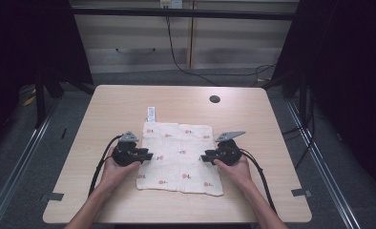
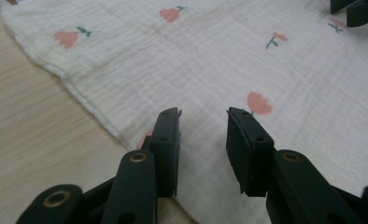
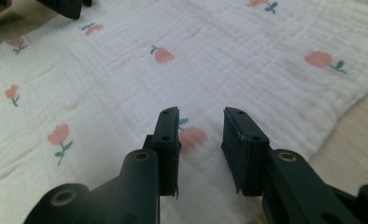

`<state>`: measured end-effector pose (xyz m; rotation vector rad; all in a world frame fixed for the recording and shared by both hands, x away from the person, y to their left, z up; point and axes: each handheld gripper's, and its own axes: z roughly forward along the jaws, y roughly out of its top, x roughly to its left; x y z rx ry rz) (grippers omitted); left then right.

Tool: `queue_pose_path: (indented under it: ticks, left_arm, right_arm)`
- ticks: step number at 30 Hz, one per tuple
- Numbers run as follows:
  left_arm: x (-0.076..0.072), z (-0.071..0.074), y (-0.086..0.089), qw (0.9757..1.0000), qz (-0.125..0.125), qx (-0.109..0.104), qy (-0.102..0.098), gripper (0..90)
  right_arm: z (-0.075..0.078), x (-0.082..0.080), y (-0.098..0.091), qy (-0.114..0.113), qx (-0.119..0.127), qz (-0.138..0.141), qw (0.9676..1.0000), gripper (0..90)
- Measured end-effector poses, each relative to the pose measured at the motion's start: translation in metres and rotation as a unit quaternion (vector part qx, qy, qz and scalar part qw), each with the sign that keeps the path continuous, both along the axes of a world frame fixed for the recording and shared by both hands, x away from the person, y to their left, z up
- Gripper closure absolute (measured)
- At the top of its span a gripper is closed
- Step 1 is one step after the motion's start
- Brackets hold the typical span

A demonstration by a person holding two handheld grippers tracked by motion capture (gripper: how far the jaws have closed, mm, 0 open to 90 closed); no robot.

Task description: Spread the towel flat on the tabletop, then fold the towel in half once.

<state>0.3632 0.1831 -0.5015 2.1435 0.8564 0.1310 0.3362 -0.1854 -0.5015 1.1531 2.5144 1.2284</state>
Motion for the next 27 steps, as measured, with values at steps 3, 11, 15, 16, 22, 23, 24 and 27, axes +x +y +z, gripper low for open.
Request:
queue_pose_path:
  ticks: [3, 11, 15, 16, 22, 23, 24, 27]
  left_arm:
    - [-0.002, -0.002, -0.002, 0.9999, -0.004, 0.009, -0.008, 64.6]
    - [-0.007, -0.001, -0.003, 0.9999, -0.01, 0.008, -0.004, 63.6]
    - [-0.013, -0.002, -0.003, 0.9998, -0.018, -0.001, -0.002, 63.6]
    - [-0.014, -0.002, -0.003, 0.9998, -0.02, 0.002, -0.004, 63.6]
    - [-0.02, -0.001, -0.006, 0.9997, -0.023, 0.003, 0.0, 63.6]
    - [-0.021, -0.001, -0.006, 0.9996, -0.026, 0.005, 0.0, 63.6]
    - [-0.023, -0.001, -0.007, 0.9996, -0.027, 0.005, -0.001, 63.6]
    - [-0.027, -0.001, -0.006, 0.9995, -0.032, 0.001, 0.003, 63.6]
  right_arm:
    - [-0.003, -0.001, 0.003, -0.002, -0.011, -0.004, 0.9999, 64.2]
    - [-0.002, -0.006, 0.001, 0.0, -0.017, -0.001, 0.9999, 64.7]
    - [-0.001, -0.01, -0.005, 0.006, -0.019, -0.002, 0.9998, 65.6]
    - [-0.001, -0.011, -0.006, 0.006, -0.022, -0.001, 0.9997, 65.6]
    - [-0.001, -0.018, -0.008, 0.0, -0.025, -0.002, 0.9997, 65.6]
    - [-0.001, -0.019, -0.008, 0.0, -0.026, -0.002, 0.9997, 65.6]
    - [0.0, -0.02, -0.008, 0.002, -0.028, -0.003, 0.9996, 65.6]
    - [0.0, -0.022, -0.008, 0.005, -0.028, 0.0, 0.9996, 65.6]
